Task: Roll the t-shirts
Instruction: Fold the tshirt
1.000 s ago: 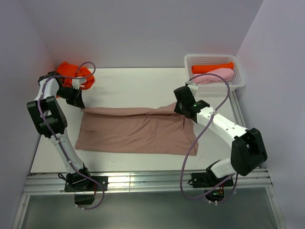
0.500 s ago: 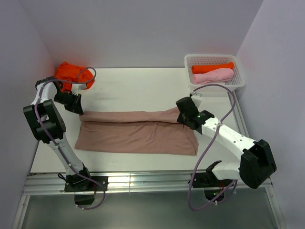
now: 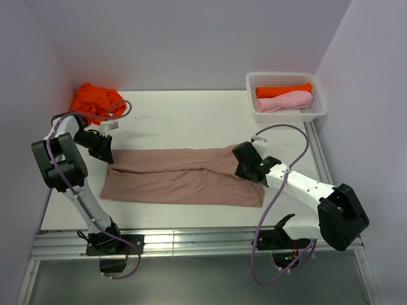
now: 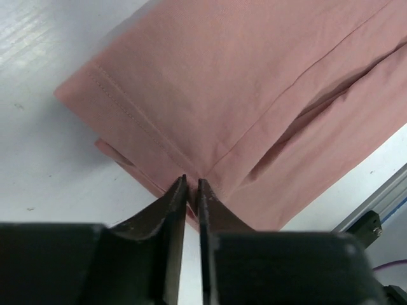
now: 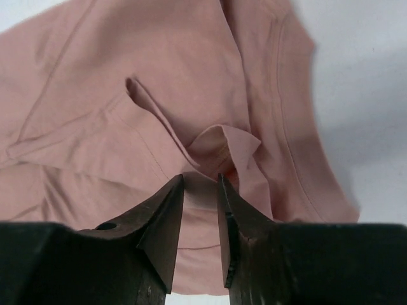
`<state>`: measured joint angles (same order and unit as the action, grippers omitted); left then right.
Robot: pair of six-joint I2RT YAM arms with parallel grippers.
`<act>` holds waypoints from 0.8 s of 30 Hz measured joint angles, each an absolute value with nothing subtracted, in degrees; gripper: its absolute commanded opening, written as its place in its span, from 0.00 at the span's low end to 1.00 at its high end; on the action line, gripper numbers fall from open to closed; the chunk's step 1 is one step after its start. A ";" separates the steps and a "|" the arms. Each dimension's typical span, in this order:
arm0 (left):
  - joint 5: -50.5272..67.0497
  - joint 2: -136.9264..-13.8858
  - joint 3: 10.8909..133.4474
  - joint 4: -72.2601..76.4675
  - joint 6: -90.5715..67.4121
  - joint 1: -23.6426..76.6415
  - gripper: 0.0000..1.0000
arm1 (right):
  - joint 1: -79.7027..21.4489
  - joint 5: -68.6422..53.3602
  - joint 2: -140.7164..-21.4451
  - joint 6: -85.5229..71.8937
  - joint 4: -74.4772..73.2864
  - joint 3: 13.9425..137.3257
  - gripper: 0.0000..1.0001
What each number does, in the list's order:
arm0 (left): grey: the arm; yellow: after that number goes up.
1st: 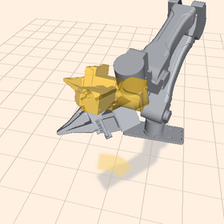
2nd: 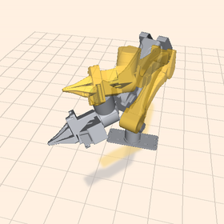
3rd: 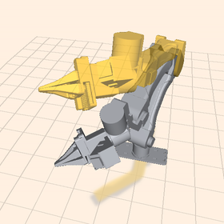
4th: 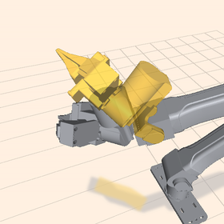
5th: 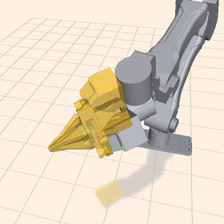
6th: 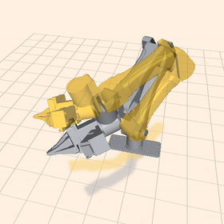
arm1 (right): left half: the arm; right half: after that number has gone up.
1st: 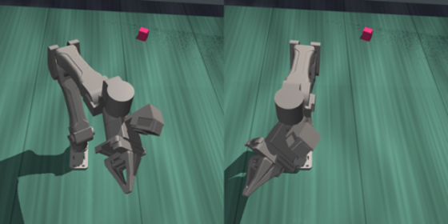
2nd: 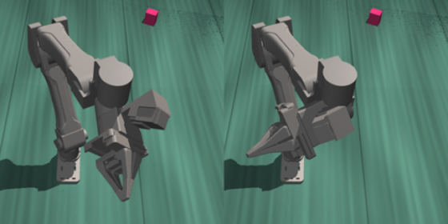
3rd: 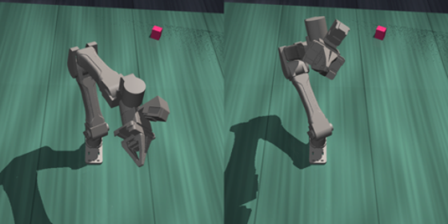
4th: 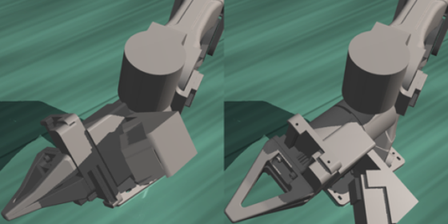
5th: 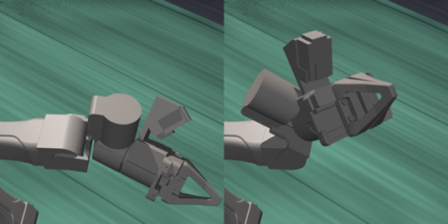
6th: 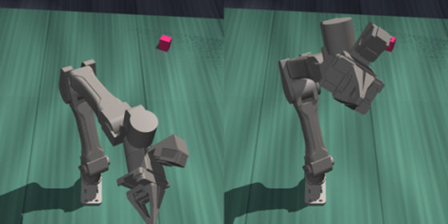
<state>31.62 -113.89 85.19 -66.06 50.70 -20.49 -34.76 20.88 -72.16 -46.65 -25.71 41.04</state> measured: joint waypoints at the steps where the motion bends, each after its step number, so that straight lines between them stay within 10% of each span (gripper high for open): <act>1: 31.62 -113.71 85.19 -66.04 51.00 -20.56 0.26 | -34.87 20.67 -72.12 -46.89 -25.80 40.58 0.39; 12: 30.24 -110.45 82.54 -65.60 53.23 -21.45 0.49 | -35.40 20.84 -70.35 -46.72 -27.14 43.09 0.45; 24: 30.22 -109.67 86.54 -66.57 53.65 -26.04 0.50 | -31.44 19.27 -89.73 -41.15 -24.47 57.08 0.49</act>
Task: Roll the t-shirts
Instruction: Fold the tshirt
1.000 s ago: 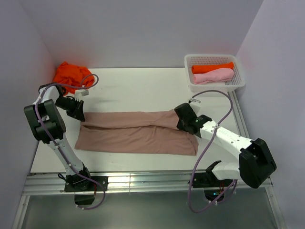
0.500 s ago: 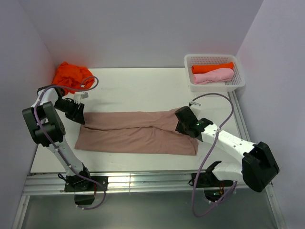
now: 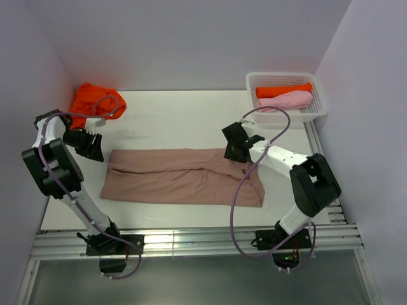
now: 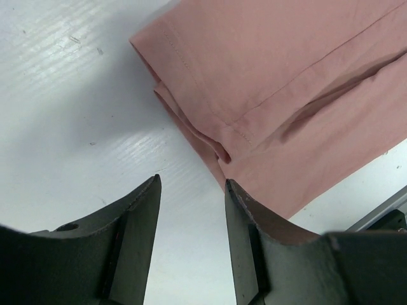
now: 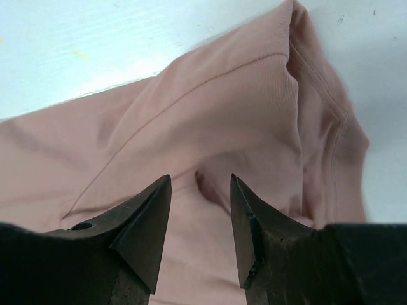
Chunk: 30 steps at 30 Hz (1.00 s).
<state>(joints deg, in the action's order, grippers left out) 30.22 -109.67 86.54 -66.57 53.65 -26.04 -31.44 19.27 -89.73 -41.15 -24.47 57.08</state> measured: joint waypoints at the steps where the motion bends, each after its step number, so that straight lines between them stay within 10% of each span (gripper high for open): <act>1: 30.26 -109.65 86.78 -66.59 53.60 -26.06 0.50 | -31.09 18.74 -90.98 -40.80 -24.29 57.30 0.47; 12: 31.20 -109.65 87.50 -66.96 53.25 -26.04 0.48 | -31.57 13.34 -91.85 -40.88 -20.43 55.02 0.13; 26: 32.73 -109.65 88.40 -68.36 53.60 -26.04 0.46 | -42.30 11.88 -79.31 -47.55 -20.10 44.95 0.11; 30: 33.06 -109.65 88.40 -68.42 53.93 -26.04 0.46 | -44.95 12.80 -78.87 -49.63 -20.80 43.99 0.25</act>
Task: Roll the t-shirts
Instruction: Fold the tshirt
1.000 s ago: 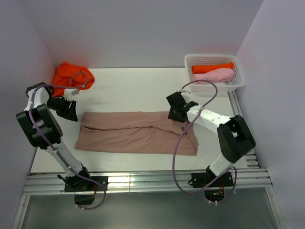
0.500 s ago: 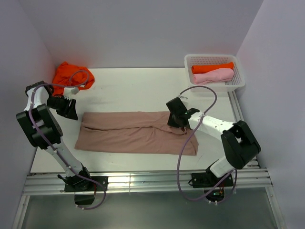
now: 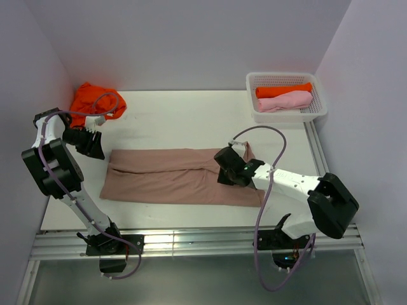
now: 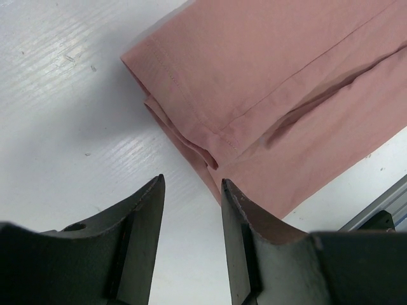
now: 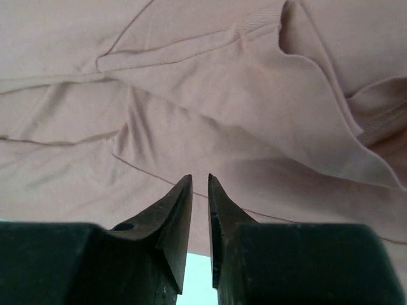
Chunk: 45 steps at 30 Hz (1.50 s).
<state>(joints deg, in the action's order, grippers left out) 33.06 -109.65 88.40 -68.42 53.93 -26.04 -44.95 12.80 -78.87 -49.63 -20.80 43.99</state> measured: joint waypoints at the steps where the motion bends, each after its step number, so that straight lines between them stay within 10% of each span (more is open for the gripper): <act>1: 33.15 -109.65 88.40 -68.45 53.93 -26.04 0.46 | -45.25 13.30 -78.78 -50.09 -21.19 43.99 0.29; 24: 34.96 -108.07 87.42 -67.31 51.29 -26.04 0.47 | -30.70 14.81 -95.07 -40.75 -23.35 57.87 0.41; 32: 35.14 -107.37 86.41 -67.16 51.31 -26.04 0.47 | -30.87 12.95 -95.15 -41.15 -22.11 57.52 0.13; 45: 35.16 -105.93 84.82 -67.13 51.40 -26.04 0.46 | -37.32 13.76 -88.27 -45.78 -21.87 52.40 0.05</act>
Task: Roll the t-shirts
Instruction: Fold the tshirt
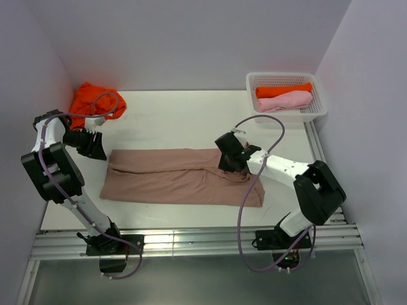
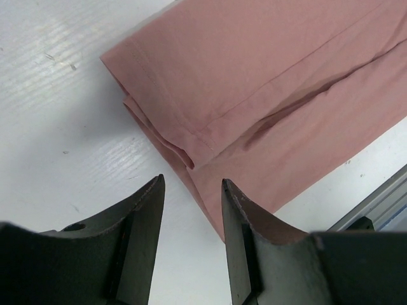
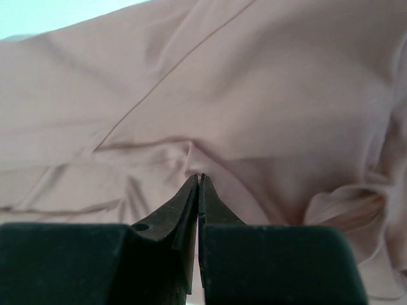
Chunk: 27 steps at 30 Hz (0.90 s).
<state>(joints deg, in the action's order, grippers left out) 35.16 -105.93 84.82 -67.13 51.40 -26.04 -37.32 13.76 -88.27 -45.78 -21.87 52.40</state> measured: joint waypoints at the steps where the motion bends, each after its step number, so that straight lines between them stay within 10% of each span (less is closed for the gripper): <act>1: 35.14 -105.75 84.55 -67.18 51.40 -26.04 0.46 | -38.15 13.98 -87.44 -46.28 -21.89 52.18 0.05; 14: 34.30 -100.60 79.09 -67.02 51.35 -26.04 0.46 | -46.92 15.44 -83.64 -52.90 -20.60 45.28 0.06; 27: 32.80 -97.38 74.96 -66.24 50.26 -26.04 0.46 | -52.21 16.80 -82.28 -55.35 -19.40 42.76 0.36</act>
<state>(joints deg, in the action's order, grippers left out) 32.80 -97.38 74.96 -66.24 50.26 -26.04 -52.21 16.80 -82.28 -55.35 -19.40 42.76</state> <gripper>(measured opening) 0.462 0.348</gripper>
